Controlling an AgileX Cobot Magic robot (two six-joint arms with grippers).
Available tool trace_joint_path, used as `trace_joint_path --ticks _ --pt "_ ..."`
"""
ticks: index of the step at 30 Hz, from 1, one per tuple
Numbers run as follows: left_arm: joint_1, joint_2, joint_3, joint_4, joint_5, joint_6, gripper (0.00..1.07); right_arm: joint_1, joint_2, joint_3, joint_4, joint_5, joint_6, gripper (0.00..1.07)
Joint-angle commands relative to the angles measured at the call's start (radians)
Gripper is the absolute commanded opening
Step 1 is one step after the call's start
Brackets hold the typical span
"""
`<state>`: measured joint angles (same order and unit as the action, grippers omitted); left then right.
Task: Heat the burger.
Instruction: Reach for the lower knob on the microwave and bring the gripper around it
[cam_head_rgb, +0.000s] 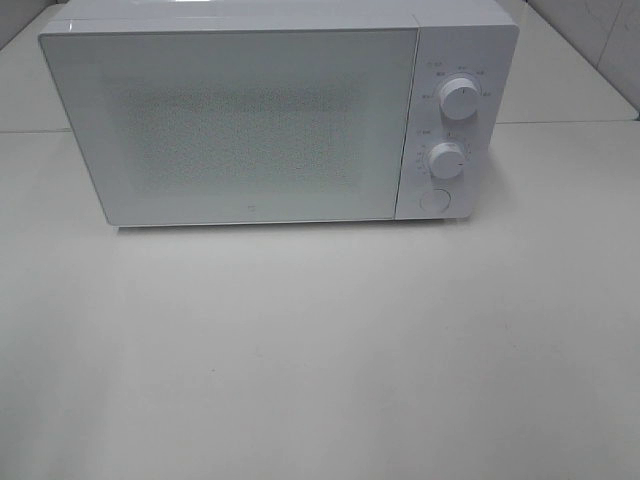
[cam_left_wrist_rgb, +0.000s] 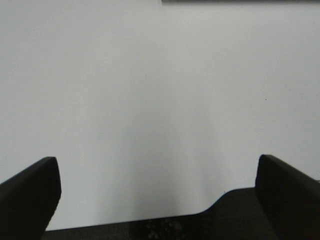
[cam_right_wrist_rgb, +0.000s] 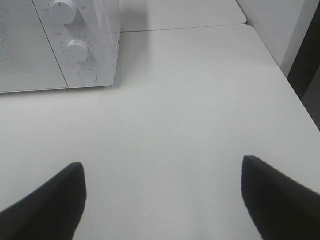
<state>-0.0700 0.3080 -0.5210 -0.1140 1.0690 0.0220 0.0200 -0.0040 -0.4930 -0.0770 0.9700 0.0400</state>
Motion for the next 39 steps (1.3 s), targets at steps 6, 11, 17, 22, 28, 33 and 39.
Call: trace_joint_path --ticks 6,11,17,22,28,33,39 --pt "0.002 -0.130 0.004 0.003 0.002 -0.009 0.98 -0.007 -0.030 0.003 0.003 -0.009 -0.010 0.76" --pt "0.052 -0.208 0.004 0.002 0.001 -0.009 0.98 -0.007 -0.030 0.003 0.003 -0.009 -0.010 0.76" --pt "0.106 -0.291 0.004 0.004 0.001 -0.009 0.98 -0.007 -0.030 0.003 0.003 -0.009 -0.010 0.76" --pt "0.106 -0.331 0.004 0.005 0.001 -0.009 0.98 -0.007 -0.030 0.003 0.003 -0.009 -0.009 0.76" --pt "0.106 -0.332 0.004 0.005 0.001 -0.009 0.98 -0.007 -0.030 0.003 0.003 -0.009 -0.009 0.76" --pt "0.106 -0.327 0.004 0.005 0.001 -0.009 0.98 -0.007 -0.030 0.003 0.003 -0.009 -0.009 0.76" --pt "0.106 -0.327 0.004 0.005 0.001 -0.009 0.98 -0.007 -0.030 0.003 0.003 -0.009 -0.009 0.76"
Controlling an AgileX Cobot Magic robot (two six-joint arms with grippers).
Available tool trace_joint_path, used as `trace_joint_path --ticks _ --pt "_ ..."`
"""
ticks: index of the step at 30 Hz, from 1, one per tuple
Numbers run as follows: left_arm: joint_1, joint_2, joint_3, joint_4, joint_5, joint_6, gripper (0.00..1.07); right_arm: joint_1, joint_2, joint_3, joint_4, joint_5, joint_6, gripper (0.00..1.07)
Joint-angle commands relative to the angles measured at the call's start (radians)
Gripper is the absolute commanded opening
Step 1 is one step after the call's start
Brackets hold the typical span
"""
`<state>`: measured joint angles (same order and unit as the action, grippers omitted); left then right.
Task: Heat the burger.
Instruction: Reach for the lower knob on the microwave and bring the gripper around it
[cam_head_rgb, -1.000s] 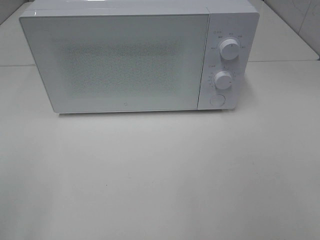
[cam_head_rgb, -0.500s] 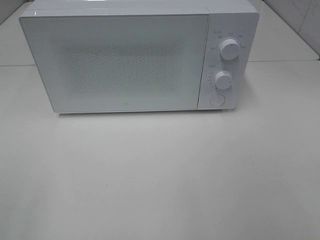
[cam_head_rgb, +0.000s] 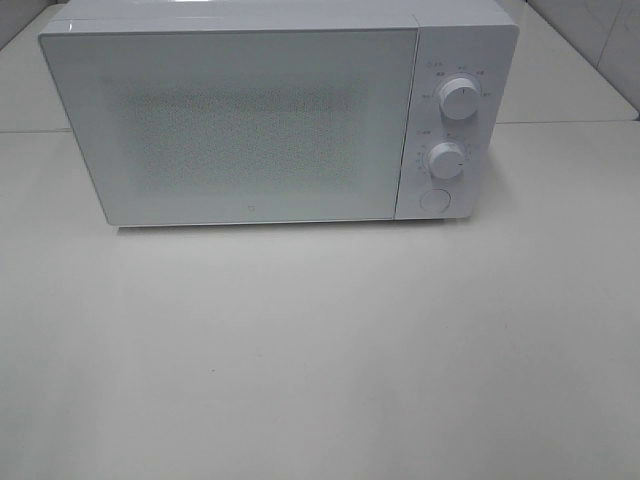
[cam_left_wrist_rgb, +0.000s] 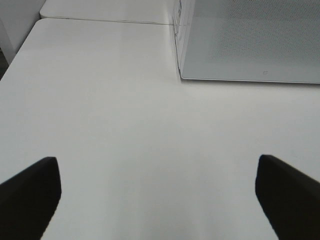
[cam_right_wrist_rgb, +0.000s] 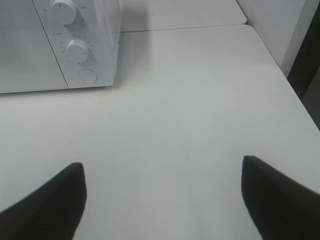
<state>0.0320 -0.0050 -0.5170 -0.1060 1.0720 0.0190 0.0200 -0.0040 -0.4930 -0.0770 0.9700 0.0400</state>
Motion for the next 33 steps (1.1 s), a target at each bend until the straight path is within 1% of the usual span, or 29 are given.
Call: trace_joint_path --ticks 1,33 --pt "0.004 -0.014 0.000 -0.003 -0.002 -0.006 0.98 -0.007 -0.030 0.003 0.003 -0.009 -0.009 0.76" --pt "0.004 -0.014 0.000 -0.003 -0.002 -0.006 0.98 -0.007 -0.030 0.001 0.000 -0.012 -0.007 0.76"
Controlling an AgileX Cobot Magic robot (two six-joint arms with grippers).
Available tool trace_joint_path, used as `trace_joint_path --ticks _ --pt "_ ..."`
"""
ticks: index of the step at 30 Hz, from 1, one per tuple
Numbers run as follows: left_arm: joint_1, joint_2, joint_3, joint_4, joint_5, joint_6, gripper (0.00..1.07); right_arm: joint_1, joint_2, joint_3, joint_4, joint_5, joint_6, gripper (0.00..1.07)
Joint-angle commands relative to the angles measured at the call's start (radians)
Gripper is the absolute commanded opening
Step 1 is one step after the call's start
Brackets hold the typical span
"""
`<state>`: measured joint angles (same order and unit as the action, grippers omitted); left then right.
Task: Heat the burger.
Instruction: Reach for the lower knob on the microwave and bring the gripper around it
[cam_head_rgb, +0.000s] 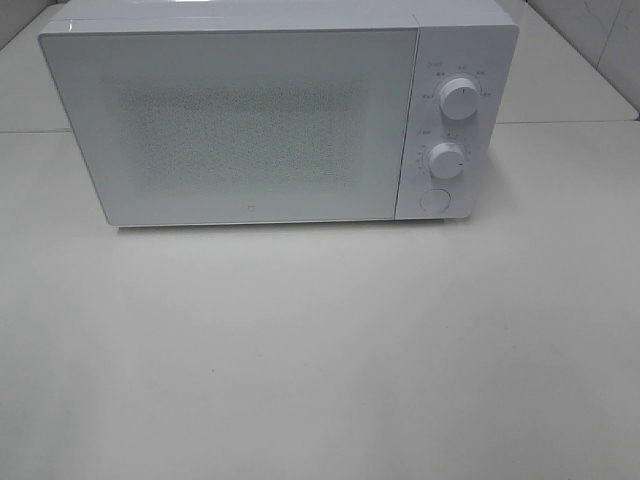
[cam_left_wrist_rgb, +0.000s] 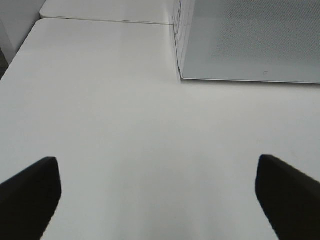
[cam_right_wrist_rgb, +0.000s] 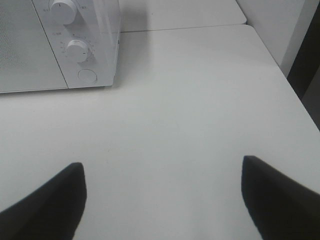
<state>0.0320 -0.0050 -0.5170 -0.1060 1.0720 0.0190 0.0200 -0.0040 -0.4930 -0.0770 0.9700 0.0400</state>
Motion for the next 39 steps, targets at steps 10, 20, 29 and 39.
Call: trace_joint_path --ticks 10,20,29,39 --pt "0.004 -0.014 0.000 -0.003 -0.002 -0.006 0.98 -0.007 0.060 -0.023 0.000 -0.088 -0.030 0.79" --pt "0.004 -0.014 0.000 -0.003 -0.002 -0.006 0.98 -0.005 0.190 -0.008 0.000 -0.343 -0.029 0.76" --pt "0.004 -0.014 0.000 -0.003 -0.002 -0.006 0.98 -0.005 0.262 0.041 0.000 -0.480 -0.029 0.76" --pt "0.004 -0.014 0.000 -0.003 -0.002 -0.006 0.98 -0.005 0.367 0.137 0.001 -0.732 -0.029 0.76"
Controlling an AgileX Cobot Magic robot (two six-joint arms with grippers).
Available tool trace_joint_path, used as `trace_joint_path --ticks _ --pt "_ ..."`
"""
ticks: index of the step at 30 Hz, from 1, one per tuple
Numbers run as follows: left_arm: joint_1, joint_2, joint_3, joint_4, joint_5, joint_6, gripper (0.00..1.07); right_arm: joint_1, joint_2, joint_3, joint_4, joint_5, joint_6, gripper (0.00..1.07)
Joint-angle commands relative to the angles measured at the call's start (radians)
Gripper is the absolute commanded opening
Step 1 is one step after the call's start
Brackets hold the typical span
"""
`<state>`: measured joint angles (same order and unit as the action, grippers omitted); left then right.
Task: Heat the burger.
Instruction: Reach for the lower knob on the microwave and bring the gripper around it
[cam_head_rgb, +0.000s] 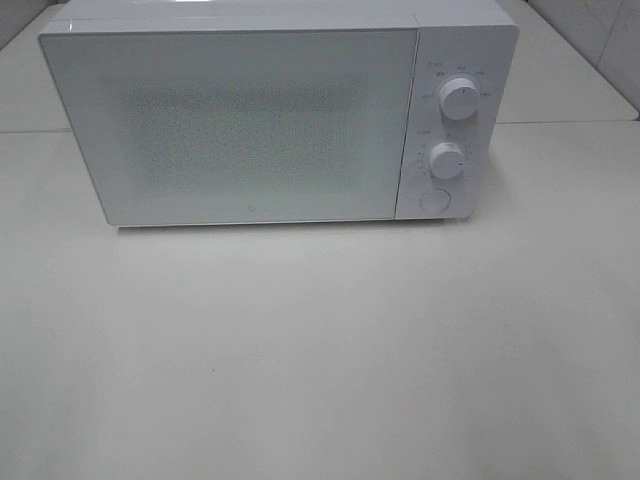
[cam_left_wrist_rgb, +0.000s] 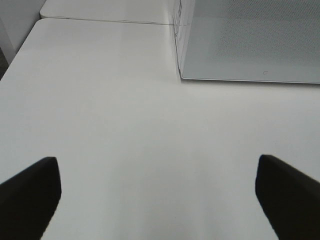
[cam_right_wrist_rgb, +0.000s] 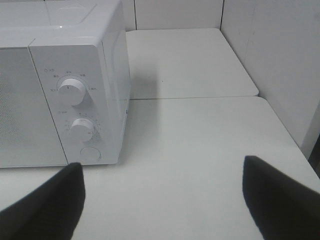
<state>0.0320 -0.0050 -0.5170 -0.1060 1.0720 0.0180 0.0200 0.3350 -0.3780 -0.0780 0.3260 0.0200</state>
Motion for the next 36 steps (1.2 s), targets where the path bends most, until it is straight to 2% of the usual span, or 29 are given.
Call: trace_joint_path --ticks 1,11,20,22,28,33,36 --pt "0.004 -0.014 0.000 -0.003 -0.002 -0.005 0.98 -0.005 0.028 0.022 0.002 -0.088 -0.009 0.76" --pt "0.004 -0.014 0.000 -0.003 -0.002 -0.005 0.98 -0.005 0.206 0.102 0.002 -0.364 -0.009 0.76" --pt "0.004 -0.014 0.000 -0.003 -0.002 -0.005 0.98 -0.005 0.346 0.109 0.000 -0.572 -0.001 0.76" --pt "0.004 -0.014 0.000 -0.003 -0.002 -0.005 0.98 -0.005 0.409 0.109 -0.042 -0.655 -0.006 0.76" --pt "0.004 -0.014 0.000 -0.003 -0.002 -0.005 0.98 -0.005 0.527 0.109 -0.053 -0.789 -0.006 0.76" --pt "0.004 -0.014 0.000 -0.003 -0.002 -0.005 0.98 -0.005 0.681 0.109 -0.017 -0.911 -0.047 0.76" --pt "0.004 -0.014 0.000 -0.003 -0.002 -0.005 0.98 -0.005 0.702 0.109 0.007 -0.923 -0.063 0.76"
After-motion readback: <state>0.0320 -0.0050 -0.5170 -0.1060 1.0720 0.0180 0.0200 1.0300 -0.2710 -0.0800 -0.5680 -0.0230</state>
